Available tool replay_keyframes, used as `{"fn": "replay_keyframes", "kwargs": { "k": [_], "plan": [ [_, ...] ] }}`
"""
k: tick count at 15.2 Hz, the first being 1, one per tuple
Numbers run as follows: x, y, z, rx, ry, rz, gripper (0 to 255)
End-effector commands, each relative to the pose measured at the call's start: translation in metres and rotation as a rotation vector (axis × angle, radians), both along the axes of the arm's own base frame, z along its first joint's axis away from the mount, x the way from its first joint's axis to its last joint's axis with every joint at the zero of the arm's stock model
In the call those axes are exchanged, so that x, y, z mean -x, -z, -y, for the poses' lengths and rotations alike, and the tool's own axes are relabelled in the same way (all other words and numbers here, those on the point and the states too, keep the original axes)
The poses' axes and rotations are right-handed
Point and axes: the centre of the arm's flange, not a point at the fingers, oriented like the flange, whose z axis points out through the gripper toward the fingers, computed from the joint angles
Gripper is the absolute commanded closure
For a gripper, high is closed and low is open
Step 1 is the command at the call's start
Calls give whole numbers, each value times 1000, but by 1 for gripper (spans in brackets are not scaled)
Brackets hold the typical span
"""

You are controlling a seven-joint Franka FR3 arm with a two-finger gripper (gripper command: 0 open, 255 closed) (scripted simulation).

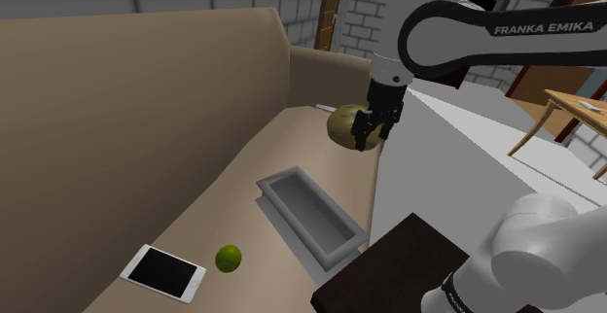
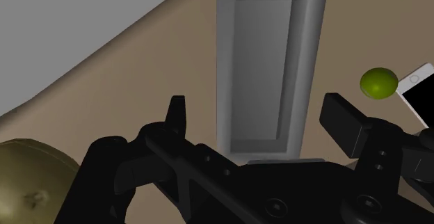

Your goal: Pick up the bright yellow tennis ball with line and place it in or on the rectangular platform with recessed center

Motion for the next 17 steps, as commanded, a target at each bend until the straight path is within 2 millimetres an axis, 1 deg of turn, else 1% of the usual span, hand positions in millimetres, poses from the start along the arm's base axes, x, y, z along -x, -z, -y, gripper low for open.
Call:
{"fn": "replay_keyframes", "kwargs": {
  "k": [1, 17],
  "plan": [
    [-10, 16, -18, -5, -5, -1, 0],
    [-77, 135, -176, -36, -53, -17, 0]
  ]
}}
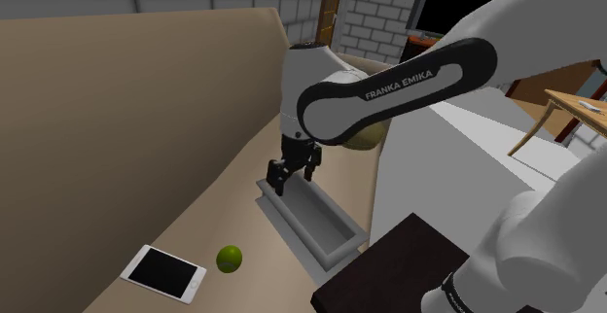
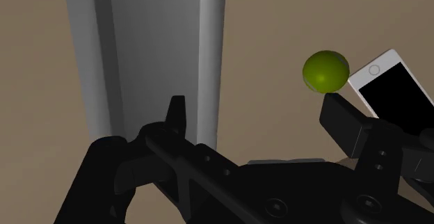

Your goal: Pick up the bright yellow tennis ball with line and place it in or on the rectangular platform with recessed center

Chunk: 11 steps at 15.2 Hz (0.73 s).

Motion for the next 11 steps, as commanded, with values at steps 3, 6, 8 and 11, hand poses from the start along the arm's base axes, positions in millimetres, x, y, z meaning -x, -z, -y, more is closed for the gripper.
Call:
{"fn": "replay_keyframes", "kwargs": {
  "k": [3, 6, 8, 11],
  "plan": [
    [-15, 30, -41, -9, -11, -4, 0],
    [-26, 52, -72, -15, -20, -7, 0],
    [-33, 66, -92, -19, -26, -9, 0],
    [-44, 88, -123, -24, -35, -12, 0]
  ]
}}
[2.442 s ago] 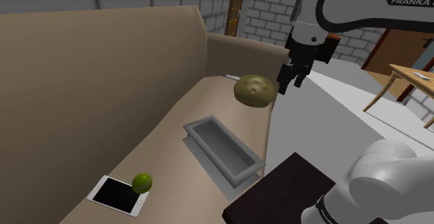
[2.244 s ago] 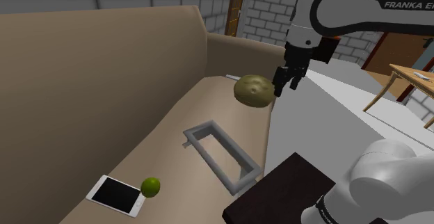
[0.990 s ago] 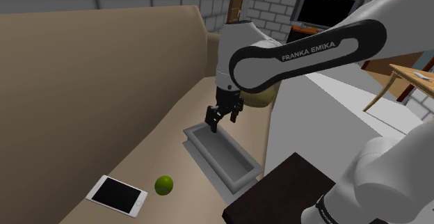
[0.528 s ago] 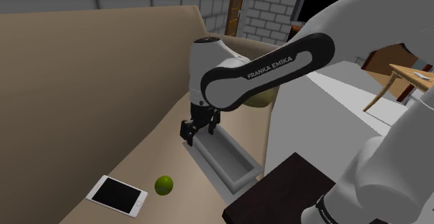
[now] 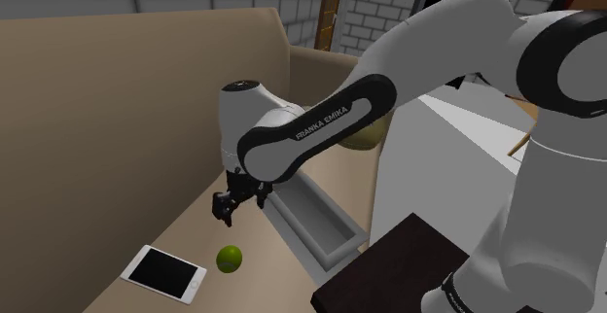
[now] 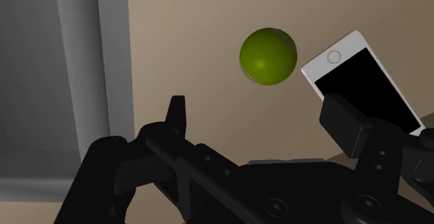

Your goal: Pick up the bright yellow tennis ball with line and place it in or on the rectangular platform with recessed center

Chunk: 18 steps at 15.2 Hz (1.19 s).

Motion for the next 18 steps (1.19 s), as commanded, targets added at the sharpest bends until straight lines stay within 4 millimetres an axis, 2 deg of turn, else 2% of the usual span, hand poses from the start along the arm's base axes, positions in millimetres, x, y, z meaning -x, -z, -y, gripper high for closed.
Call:
{"fn": "replay_keyframes", "kwargs": {
  "k": [1, 9, 10, 18],
  "plan": [
    [-6, 16, -22, -4, -5, -2, 0],
    [-32, 72, -106, -20, -29, -10, 0],
    [-34, 76, -112, -21, -30, -11, 0],
    [-31, 116, -112, -21, -30, -11, 0]
  ]
}}
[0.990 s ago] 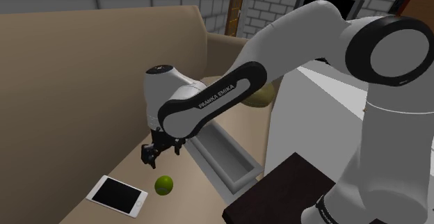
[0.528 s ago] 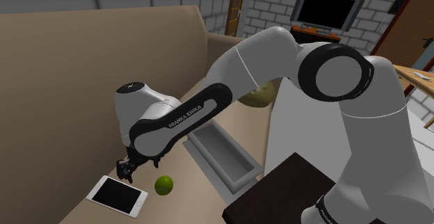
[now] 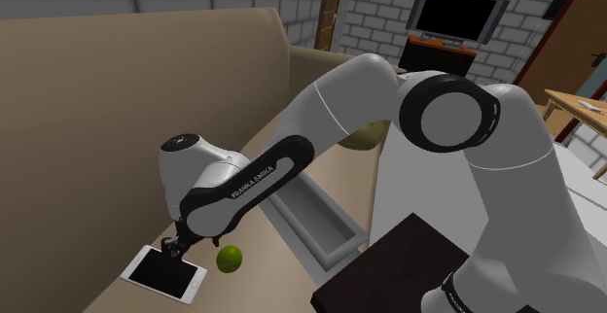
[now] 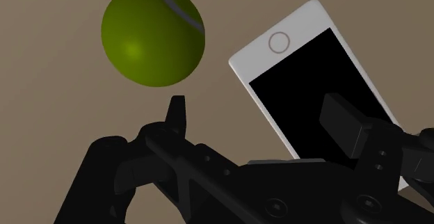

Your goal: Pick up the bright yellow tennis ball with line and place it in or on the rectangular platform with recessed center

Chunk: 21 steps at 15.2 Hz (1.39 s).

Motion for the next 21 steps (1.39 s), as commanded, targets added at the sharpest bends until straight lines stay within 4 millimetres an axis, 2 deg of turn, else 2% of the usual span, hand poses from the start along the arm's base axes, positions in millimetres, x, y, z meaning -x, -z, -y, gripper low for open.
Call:
{"fn": "replay_keyframes", "kwargs": {
  "k": [1, 7, 8, 17, 18, 21],
  "plan": [
    [-1, 4, 0, 0, 0, 0, 0],
    [-1, 4, 0, 0, 0, 0, 0],
    [-1, 4, 0, 0, 0, 0, 255],
    [-1, 4, 0, 0, 0, 0, 255],
    [-1, 4, 0, 0, 0, 0, 0],
    [24, 2, 29, 19, -3, 8, 0]
  ]
}}
